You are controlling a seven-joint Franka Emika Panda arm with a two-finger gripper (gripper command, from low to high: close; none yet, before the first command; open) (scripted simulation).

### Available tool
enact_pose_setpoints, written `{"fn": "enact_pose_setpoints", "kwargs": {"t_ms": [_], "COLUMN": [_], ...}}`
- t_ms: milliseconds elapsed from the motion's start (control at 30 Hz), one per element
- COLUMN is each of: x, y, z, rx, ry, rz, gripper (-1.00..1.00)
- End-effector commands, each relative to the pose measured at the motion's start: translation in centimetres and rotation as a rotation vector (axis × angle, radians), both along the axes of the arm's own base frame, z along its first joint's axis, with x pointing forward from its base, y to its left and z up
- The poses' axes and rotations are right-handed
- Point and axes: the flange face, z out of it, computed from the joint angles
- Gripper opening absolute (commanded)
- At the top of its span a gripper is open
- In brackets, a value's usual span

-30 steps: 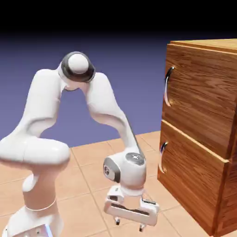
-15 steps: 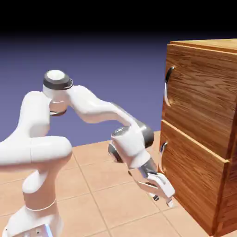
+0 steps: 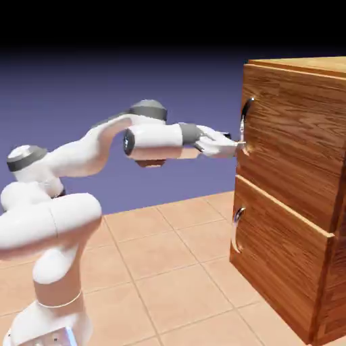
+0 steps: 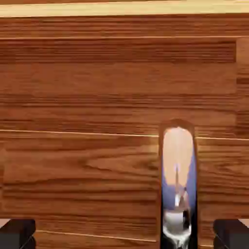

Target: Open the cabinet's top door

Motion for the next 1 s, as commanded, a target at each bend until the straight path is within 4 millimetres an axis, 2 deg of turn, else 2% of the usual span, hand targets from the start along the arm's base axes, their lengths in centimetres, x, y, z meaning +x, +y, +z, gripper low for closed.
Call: {"fn": "enact_pose_setpoints", "kwargs": {"t_ms": [0,100,133,167,200,400,600,967], "x": [1.3,5.0,5.0,5.0,5.0,0.0,-4.0,-9.1], "y": [0.0,-0.3,-0.3,-0.3,-0.3,-2.8,-5.6,-10.8], "z": [0.0,0.0,0.0,0.0,0.0,0.0,0.0,0.0], "rx": [-0.001,0.0,0.0,0.0,0.0,0.0,0.0,0.0], "ry": [0.0,0.0,0.0,0.0,0.0,0.0,0.0,0.0], "rz": [0.0,0.0,0.0,0.0,0.0,0.163,0.304,0.517], "gripper": [0.0,0.0,0.0,-1.0,-1.0,-1.0,-1.0,-1.0]}}
